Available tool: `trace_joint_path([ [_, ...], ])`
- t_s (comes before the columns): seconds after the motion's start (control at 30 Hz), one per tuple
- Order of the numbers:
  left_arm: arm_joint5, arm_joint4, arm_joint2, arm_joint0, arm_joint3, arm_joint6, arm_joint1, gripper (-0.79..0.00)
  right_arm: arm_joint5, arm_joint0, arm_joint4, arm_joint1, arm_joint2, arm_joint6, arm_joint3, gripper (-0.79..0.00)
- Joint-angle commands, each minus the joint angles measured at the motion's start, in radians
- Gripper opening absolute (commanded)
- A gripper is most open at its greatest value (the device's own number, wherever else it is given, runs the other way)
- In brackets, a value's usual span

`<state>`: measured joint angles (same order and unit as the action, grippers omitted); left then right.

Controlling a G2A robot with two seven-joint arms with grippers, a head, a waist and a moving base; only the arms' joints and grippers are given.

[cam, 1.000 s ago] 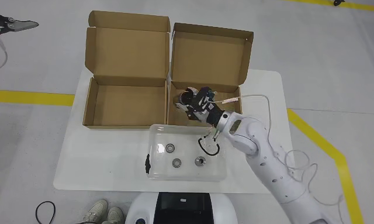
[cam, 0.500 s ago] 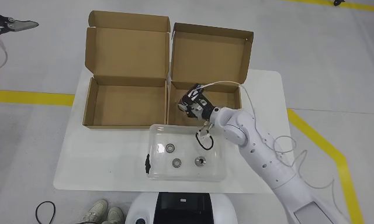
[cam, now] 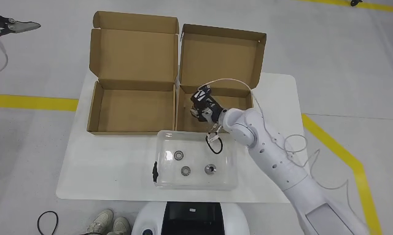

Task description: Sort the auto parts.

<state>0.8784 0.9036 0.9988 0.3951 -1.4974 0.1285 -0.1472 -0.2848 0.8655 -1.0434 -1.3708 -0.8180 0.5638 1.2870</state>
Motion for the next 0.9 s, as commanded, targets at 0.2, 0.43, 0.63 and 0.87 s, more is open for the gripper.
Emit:
trace_joint_path([
  [0.2,0.000,0.000,0.000,0.000,0.000,0.000,0.000,0.000,0.026,-0.012,-0.021,-0.010,0.008,-0.020,-0.049,-0.610],
  [0.43,0.000,0.000,0.000,0.000,0.000,0.000,0.000,0.000,0.033,-0.019,-0.027,-0.017,0.008,-0.013,-0.066,-0.462],
  [0.63,0.000,0.000,0.000,0.000,0.000,0.000,0.000,0.000,0.029,-0.017,-0.032,-0.020,0.004,-0.014,-0.073,-0.203],
  [0.87,0.000,0.000,0.000,0.000,0.000,0.000,0.000,0.000,0.011,0.019,-0.048,-0.014,-0.011,-0.036,-0.013,-0.058],
])
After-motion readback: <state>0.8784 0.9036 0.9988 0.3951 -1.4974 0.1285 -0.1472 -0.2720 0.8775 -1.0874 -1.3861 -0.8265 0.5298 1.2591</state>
